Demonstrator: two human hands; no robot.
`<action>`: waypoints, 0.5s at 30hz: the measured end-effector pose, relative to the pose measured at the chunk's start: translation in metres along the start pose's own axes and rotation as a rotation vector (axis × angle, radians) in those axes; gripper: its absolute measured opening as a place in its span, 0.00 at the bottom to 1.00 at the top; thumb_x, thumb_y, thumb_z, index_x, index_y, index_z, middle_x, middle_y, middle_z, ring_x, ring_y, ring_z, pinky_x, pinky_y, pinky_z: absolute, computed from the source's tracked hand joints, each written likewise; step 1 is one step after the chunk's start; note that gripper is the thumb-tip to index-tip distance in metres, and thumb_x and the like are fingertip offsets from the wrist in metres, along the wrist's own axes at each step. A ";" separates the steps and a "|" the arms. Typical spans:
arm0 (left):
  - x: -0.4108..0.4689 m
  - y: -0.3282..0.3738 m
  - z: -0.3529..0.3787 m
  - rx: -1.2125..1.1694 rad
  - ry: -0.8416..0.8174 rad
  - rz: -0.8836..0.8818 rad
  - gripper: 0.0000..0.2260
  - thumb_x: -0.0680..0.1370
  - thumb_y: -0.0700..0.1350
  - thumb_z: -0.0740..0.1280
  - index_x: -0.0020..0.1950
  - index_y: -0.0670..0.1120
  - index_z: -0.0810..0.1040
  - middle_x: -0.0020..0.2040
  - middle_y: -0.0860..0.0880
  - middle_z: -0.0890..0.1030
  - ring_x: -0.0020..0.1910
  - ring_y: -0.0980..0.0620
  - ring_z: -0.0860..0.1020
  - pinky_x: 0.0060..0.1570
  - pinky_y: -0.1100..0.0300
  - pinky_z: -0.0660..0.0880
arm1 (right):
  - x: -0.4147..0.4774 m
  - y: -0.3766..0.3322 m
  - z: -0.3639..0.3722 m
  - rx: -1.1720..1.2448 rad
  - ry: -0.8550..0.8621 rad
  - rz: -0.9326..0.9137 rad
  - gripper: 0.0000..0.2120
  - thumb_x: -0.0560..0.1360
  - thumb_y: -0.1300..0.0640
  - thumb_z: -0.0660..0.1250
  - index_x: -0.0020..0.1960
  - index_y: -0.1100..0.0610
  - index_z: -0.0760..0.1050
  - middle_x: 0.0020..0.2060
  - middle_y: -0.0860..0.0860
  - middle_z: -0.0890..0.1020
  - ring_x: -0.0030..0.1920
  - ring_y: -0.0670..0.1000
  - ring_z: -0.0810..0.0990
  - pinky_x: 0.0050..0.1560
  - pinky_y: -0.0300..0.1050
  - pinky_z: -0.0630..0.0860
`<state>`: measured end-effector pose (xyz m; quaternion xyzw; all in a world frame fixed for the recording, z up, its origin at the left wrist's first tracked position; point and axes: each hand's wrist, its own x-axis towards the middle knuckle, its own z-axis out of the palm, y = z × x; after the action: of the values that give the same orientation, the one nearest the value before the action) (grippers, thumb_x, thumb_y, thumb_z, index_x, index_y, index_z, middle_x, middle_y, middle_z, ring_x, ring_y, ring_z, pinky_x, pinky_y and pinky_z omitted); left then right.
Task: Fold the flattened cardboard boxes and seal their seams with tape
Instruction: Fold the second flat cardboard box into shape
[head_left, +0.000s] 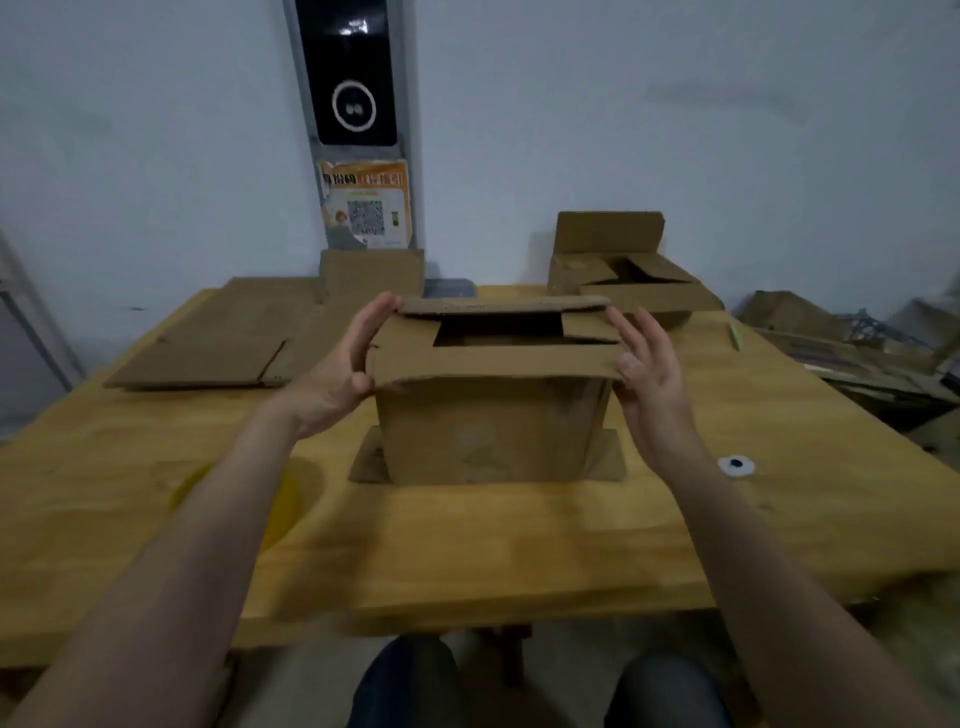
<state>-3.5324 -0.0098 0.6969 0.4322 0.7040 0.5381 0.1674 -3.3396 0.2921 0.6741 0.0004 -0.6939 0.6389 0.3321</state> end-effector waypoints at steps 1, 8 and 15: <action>0.000 0.001 -0.001 0.031 -0.014 0.007 0.66 0.50 0.78 0.73 0.83 0.59 0.51 0.80 0.67 0.57 0.81 0.61 0.53 0.75 0.51 0.58 | -0.003 0.000 0.001 -0.006 0.011 -0.006 0.48 0.71 0.40 0.76 0.81 0.54 0.56 0.74 0.47 0.73 0.76 0.53 0.68 0.77 0.66 0.61; 0.005 -0.009 0.004 0.137 0.070 0.086 0.68 0.53 0.78 0.73 0.84 0.53 0.48 0.83 0.57 0.57 0.79 0.67 0.55 0.68 0.77 0.59 | -0.006 0.003 0.009 -0.148 0.034 -0.019 0.34 0.82 0.40 0.61 0.81 0.56 0.55 0.76 0.44 0.69 0.76 0.47 0.67 0.77 0.65 0.61; 0.006 -0.014 0.008 0.124 0.121 0.107 0.67 0.55 0.76 0.74 0.84 0.50 0.49 0.82 0.55 0.58 0.78 0.68 0.57 0.67 0.78 0.59 | -0.002 0.007 0.005 -0.185 0.030 -0.083 0.44 0.74 0.38 0.65 0.80 0.61 0.53 0.77 0.51 0.69 0.77 0.50 0.66 0.79 0.60 0.60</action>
<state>-3.5362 -0.0012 0.6825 0.4454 0.7207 0.5268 0.0687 -3.3431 0.2876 0.6671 -0.0112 -0.7443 0.5577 0.3673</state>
